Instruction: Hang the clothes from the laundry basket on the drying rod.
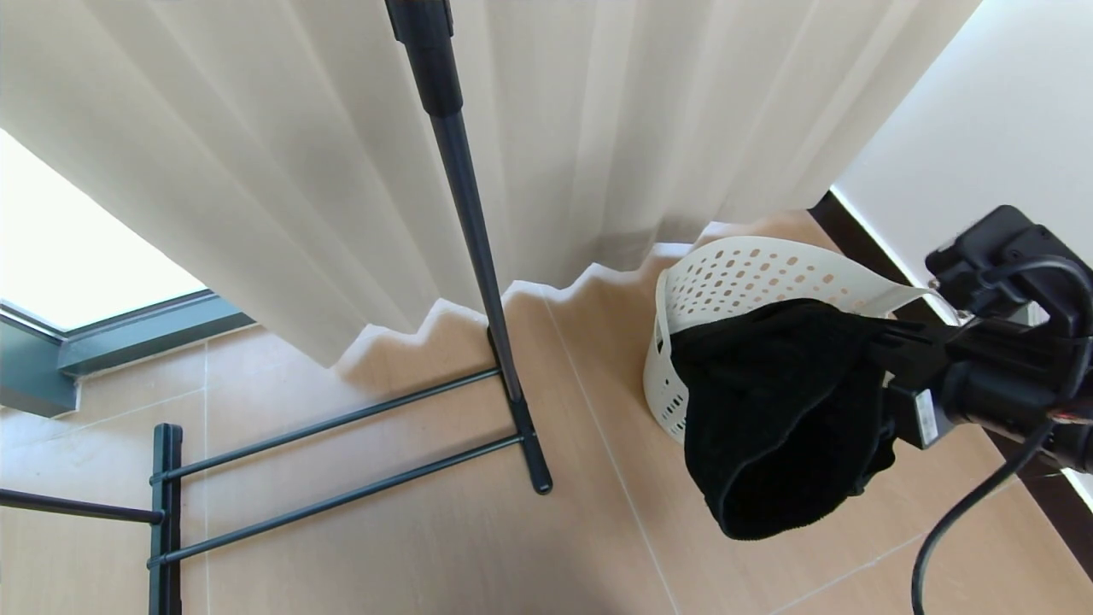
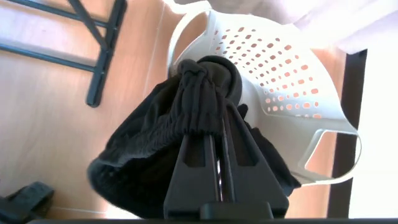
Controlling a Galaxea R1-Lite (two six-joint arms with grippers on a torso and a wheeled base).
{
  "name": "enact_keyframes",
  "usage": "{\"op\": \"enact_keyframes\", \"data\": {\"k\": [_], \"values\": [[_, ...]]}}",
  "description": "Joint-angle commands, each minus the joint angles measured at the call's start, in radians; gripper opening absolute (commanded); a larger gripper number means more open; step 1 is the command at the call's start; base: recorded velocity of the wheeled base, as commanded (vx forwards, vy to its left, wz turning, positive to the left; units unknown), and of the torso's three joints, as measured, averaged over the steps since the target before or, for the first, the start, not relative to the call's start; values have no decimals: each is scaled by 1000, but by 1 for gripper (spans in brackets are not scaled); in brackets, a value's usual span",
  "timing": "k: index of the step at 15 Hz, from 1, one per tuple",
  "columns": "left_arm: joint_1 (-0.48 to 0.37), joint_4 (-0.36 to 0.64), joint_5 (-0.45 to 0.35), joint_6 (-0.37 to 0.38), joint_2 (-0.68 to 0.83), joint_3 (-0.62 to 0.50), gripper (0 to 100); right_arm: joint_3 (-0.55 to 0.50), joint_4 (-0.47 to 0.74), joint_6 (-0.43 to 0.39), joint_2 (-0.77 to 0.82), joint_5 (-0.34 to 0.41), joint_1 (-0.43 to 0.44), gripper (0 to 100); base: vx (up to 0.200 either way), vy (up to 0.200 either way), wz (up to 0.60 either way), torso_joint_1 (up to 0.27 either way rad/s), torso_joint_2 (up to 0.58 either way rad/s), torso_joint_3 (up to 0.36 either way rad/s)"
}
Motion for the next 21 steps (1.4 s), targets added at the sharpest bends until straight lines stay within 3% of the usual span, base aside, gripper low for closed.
{"op": "enact_keyframes", "data": {"k": [1,21], "values": [[0,1,0,-1,1,0,100,66,-4,25,-108,8,13,0,0,0,0,0,0,0],[0,1,0,-2,1,0,100,42,-6,36,-48,5,-24,0,0,0,0,0,0,169]]}}
